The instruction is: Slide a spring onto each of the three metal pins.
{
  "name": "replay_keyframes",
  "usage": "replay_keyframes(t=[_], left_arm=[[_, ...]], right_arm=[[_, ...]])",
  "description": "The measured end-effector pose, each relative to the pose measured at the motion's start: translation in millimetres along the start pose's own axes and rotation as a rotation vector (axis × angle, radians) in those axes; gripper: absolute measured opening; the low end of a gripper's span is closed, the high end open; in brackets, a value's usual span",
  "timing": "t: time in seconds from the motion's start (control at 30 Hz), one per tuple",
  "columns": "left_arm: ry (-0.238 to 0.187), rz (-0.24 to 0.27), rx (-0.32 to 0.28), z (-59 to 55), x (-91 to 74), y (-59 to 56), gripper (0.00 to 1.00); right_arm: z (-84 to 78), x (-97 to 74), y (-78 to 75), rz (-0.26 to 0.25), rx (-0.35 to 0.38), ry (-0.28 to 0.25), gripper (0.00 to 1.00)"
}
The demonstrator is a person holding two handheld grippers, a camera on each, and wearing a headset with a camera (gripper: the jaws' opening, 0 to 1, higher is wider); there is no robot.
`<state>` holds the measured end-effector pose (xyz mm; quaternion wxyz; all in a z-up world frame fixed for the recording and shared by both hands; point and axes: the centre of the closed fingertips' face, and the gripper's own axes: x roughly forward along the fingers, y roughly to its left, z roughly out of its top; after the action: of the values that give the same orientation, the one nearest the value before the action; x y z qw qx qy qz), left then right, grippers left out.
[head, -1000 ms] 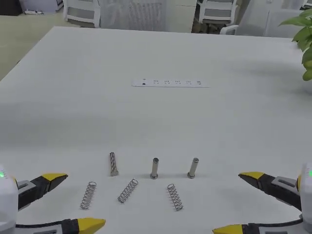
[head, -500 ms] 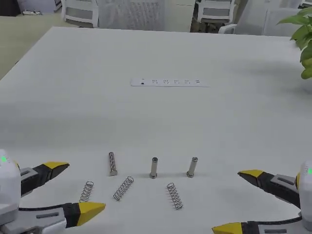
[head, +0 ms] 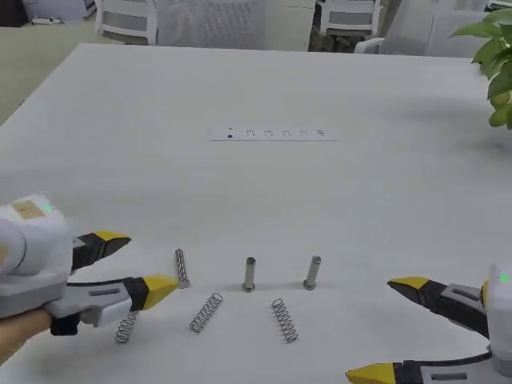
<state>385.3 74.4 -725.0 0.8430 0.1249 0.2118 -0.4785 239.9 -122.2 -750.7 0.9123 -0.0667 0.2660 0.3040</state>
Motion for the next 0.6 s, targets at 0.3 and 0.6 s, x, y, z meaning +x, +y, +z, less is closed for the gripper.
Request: replay_keyframes(t=[0.3, 0.6], left_arm=[[0.052, 0.025, -0.032, -1.8, 23.6, 7.0, 0.40], [0.125, 0.065, -0.078, -10.6, 39.5, 12.7, 0.32]], right_arm=[[-1.2, 0.1, -0.9, -0.002, 0.004, 0.002, 0.83], [-1.7, 0.8, 0.1, 0.003, 0.003, 0.005, 0.83]])
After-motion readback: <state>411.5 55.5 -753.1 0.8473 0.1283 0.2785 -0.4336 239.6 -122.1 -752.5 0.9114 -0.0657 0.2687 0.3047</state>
